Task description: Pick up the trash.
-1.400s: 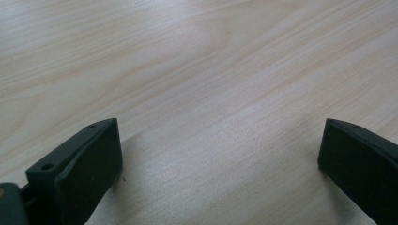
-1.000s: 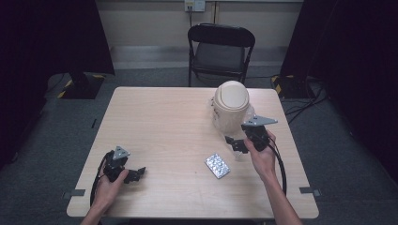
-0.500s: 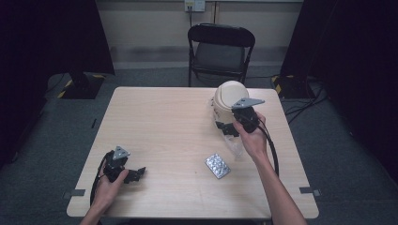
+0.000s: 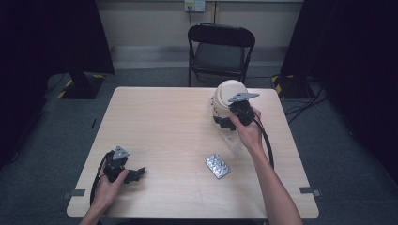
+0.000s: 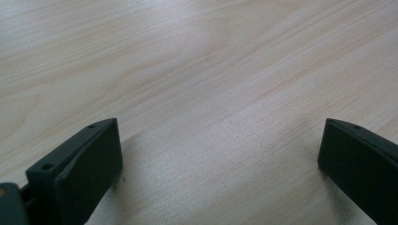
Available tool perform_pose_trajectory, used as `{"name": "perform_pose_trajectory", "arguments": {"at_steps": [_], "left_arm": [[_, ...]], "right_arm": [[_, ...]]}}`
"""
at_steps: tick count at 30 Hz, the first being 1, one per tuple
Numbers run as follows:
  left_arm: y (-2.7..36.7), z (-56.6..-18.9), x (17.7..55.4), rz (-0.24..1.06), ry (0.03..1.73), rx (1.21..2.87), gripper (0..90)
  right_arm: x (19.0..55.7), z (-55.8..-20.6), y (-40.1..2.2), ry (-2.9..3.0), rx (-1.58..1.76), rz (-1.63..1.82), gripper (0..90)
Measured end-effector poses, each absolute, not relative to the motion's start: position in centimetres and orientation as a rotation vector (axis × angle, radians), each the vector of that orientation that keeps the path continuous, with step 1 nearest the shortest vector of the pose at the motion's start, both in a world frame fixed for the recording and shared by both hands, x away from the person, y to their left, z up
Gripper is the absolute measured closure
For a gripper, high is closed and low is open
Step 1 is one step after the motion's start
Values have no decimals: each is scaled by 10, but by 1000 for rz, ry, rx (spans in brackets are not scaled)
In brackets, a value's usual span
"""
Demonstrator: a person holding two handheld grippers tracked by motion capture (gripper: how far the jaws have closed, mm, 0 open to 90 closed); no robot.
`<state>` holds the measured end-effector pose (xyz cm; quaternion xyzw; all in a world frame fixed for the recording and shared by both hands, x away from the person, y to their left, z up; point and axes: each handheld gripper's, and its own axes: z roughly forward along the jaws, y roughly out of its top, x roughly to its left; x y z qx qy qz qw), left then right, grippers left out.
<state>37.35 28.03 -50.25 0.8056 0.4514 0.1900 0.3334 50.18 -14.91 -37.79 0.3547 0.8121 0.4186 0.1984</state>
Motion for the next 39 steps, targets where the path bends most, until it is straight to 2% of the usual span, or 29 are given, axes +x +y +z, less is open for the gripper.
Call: {"name": "perform_pose_trajectory", "arguments": {"at_steps": [10,18,29,39], "left_arm": [[280,-502,373,496,1179,2103,0],[280,-502,374,495,1177,2106,0],[280,-502,374,494,1177,2106,0],[280,-502,374,495,1177,2106,0]], "right_arm": [[505,-371,-151,2267,978,1165,169],[522,-367,-152,2246,1004,1137,158],[548,-394,-148,2258,1099,1111,156],[552,-397,-147,2214,1116,1091,148]]}}
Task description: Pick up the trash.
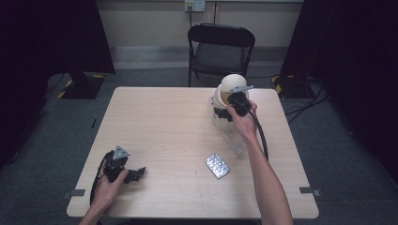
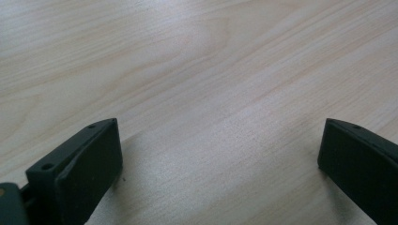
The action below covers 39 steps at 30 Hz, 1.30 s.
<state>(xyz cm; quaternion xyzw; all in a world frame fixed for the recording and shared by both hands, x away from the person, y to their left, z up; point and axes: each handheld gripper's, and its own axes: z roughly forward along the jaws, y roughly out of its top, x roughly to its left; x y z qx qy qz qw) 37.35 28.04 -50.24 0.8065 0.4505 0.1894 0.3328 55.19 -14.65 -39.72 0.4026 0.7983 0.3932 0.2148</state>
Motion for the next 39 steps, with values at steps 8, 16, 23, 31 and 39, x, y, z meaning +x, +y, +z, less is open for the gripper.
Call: {"name": "perform_pose_trajectory", "arguments": {"at_steps": [8,16,23,31,39], "left_arm": [[280,-503,374,496,1180,2101,0],[280,-503,373,496,1181,2099,0],[280,-503,373,497,1181,2099,0],[280,-503,373,496,1181,2099,0],[280,-503,373,496,1181,2099,0]], "right_arm": [[541,-385,-153,2203,1130,1181,148],[515,-371,-159,2171,1090,1250,148],[485,-359,-168,2147,1074,1310,147],[449,-374,-179,2164,1077,1324,143],[412,-412,-190,2218,1131,1301,139]]}}
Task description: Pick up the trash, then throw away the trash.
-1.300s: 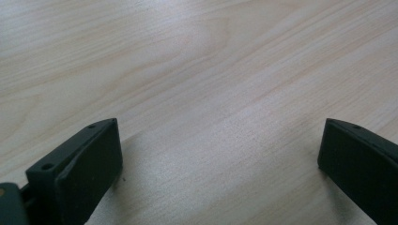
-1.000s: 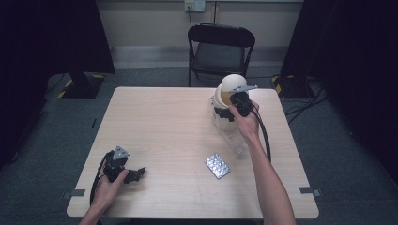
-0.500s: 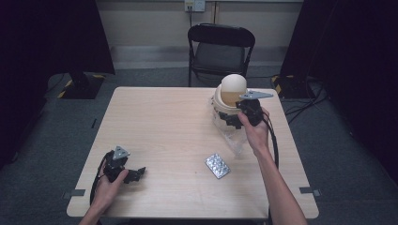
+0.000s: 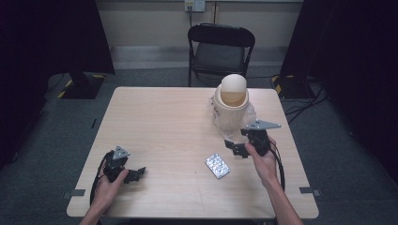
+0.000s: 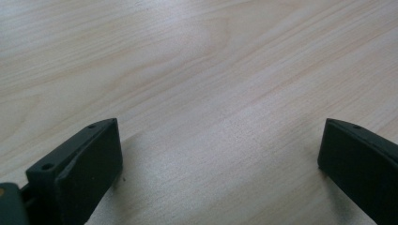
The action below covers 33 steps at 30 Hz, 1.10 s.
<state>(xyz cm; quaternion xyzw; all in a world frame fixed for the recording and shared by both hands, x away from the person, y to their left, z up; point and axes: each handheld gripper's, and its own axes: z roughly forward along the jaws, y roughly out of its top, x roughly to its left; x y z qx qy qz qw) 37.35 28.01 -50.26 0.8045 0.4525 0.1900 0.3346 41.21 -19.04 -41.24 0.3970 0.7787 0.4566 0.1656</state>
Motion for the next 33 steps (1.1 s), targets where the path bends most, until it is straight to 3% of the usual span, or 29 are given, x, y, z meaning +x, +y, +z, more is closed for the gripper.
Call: {"name": "perform_pose_trajectory", "arguments": {"at_steps": [21,33], "left_arm": [[280,-503,374,496,1181,2099,0],[280,-503,374,495,1181,2099,0]], "right_arm": [[349,-482,-180,2347,1138,1154,154],[353,-491,-156,2344,1091,1145,201]]}}
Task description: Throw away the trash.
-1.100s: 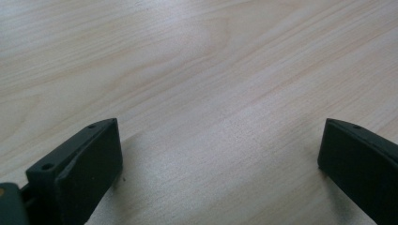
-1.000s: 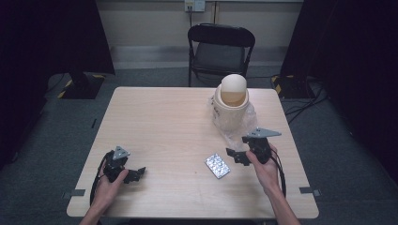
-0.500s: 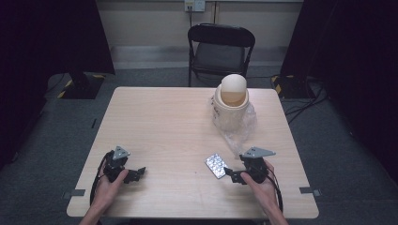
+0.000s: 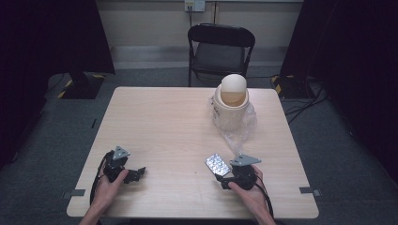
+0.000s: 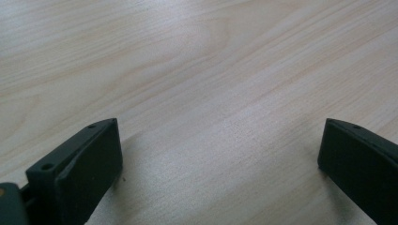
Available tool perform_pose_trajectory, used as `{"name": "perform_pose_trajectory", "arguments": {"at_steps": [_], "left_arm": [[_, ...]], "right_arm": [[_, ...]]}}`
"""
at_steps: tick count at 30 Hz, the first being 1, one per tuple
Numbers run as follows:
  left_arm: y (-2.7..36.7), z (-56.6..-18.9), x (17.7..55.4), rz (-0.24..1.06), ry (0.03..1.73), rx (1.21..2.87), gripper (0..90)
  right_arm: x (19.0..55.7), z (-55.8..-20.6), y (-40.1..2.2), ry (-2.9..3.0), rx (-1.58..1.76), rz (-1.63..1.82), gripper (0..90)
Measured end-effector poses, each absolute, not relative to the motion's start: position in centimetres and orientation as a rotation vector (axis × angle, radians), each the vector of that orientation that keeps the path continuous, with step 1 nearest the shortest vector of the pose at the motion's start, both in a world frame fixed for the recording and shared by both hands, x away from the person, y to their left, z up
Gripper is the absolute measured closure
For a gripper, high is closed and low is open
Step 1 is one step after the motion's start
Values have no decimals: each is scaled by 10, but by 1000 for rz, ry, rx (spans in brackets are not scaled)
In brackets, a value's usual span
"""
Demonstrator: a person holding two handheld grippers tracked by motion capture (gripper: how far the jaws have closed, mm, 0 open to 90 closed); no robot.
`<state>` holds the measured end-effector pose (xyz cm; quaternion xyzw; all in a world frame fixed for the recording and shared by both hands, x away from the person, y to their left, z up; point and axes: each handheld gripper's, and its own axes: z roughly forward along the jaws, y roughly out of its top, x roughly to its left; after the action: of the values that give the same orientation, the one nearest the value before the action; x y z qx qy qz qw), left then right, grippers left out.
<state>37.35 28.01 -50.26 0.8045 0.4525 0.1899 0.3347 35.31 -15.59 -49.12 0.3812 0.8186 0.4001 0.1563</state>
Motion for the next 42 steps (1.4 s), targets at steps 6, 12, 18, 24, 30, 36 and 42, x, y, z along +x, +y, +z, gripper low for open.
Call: {"name": "perform_pose_trajectory", "arguments": {"at_steps": [6,12,18,24,30,36,42], "left_arm": [[280,-503,374,496,1180,2099,0],[280,-503,373,496,1181,2099,0],[280,-503,374,495,1180,2100,0],[280,-503,374,495,1180,2099,0],[280,-503,374,495,1180,2099,0],[280,-503,374,495,1181,2099,0],[280,-503,373,496,1181,2099,0]], "right_arm": [[353,-497,-149,2356,1075,1117,225],[353,-500,-144,2367,1053,1063,256],[354,-499,-147,2345,1078,1067,338],[355,-499,-148,2346,1086,1080,343],[356,-494,-151,2325,1101,1118,343],[356,-488,-154,2305,1104,1146,342],[355,-479,-158,2277,1103,1194,342]]}}
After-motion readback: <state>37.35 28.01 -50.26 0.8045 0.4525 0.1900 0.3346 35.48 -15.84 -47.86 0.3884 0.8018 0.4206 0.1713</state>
